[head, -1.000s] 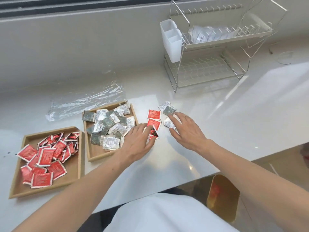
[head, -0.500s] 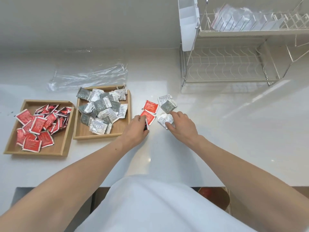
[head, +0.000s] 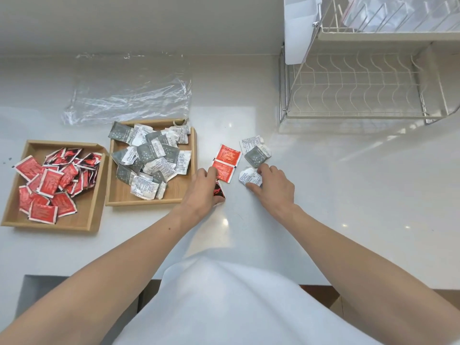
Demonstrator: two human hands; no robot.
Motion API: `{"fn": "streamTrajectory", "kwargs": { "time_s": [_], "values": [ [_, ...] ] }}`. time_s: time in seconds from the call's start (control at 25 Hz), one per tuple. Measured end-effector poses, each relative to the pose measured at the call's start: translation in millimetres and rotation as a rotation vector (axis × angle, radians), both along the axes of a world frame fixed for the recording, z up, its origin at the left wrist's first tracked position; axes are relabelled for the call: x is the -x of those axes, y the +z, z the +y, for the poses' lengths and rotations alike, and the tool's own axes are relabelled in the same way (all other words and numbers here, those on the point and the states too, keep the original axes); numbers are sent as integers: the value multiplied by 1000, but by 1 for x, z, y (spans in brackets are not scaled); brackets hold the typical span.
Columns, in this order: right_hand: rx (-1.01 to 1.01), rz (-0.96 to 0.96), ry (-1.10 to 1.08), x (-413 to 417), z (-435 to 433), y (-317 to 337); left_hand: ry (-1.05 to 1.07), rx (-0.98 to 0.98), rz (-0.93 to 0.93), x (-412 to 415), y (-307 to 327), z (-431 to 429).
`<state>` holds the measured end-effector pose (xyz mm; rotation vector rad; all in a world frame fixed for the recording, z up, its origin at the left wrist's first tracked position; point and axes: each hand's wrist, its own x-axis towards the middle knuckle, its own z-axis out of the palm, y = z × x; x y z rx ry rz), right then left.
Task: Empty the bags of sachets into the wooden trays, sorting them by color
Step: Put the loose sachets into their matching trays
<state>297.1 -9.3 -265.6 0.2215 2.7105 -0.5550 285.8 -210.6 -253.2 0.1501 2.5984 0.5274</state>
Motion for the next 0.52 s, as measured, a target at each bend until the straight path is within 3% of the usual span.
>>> {"fn": "streamTrajectory", "kwargs": {
  "time_s": [0.16,0.32,0.52],
  "values": [
    [150,-11,-77,0,5,-3,45,-151,-9,7,2,-6],
    [336,-49,-213,7,12,5,253,-318,-15,26,16,7],
    [423,18,-271,35,21,14,328,-203,-21,37,3,15]
  ]
}}
